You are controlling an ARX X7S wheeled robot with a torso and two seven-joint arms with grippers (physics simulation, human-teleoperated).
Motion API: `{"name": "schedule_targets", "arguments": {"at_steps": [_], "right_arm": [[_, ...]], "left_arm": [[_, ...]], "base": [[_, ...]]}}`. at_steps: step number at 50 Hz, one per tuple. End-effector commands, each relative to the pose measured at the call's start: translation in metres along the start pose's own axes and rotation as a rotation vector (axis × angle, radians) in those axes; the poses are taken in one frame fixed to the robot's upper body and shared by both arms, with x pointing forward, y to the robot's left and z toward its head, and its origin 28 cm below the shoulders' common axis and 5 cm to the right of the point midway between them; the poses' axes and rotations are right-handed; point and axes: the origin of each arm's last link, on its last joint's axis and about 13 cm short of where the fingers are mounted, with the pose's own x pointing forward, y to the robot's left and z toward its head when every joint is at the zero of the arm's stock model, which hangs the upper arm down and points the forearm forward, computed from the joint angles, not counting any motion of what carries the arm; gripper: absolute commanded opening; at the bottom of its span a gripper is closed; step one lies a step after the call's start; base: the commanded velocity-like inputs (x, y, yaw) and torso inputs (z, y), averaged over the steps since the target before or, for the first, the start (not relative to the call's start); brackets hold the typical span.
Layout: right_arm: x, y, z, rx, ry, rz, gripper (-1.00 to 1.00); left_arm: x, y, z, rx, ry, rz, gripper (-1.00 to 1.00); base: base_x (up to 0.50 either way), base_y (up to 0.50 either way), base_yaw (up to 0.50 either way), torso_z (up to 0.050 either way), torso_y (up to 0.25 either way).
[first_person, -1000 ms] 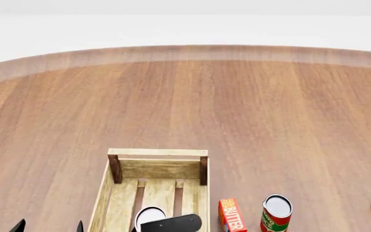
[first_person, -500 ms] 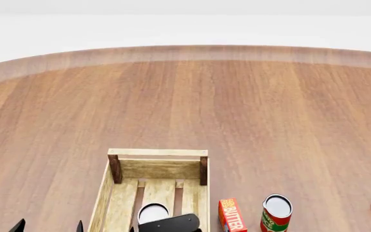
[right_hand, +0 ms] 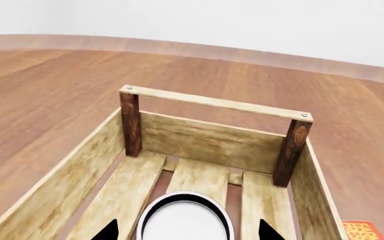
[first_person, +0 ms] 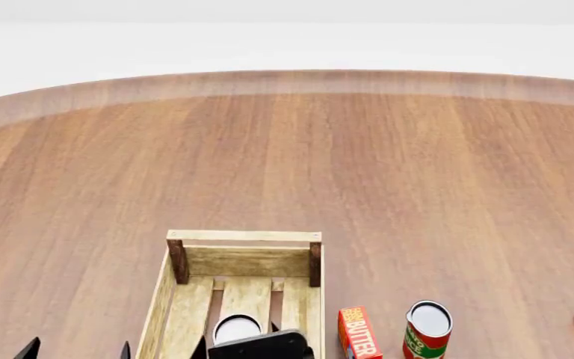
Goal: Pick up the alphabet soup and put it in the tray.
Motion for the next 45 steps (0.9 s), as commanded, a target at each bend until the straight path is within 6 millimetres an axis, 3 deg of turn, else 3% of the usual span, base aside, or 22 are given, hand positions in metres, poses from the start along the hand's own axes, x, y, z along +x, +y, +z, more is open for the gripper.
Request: {"name": "schedule_targets", "arguments": {"at_steps": [1,14,28,45], "right_arm": [[-0.008,0.002,0.004,-0.016,-0.07,-0.01,1.0],[-0.023,0.0,0.008,-0.004,-0.159,-0.027,1.0],[-0.046,-0.01,0.026,0.007,-0.289,-0.037,1.0],[-0.08,-0.027,0.069,0.078,-0.429,-0.073,1.0]], "left_arm": [[-0.002,-0.001,0.001,0.013,-0.018,-0.007,1.0],[-0.003,-0.001,0.003,0.026,-0.044,-0.009,1.0],[-0.007,0.0,0.01,0.024,-0.086,-0.002,1.0],[-0.015,-0.001,0.04,0.003,-0.158,-0.012,1.0]], "base": [[0.0,0.0,0.0,0.0,0.0],[0.0,0.0,0.0,0.0,0.0],[0.0,0.0,0.0,0.0,0.0],[0.0,0.0,0.0,0.0,0.0]]}}
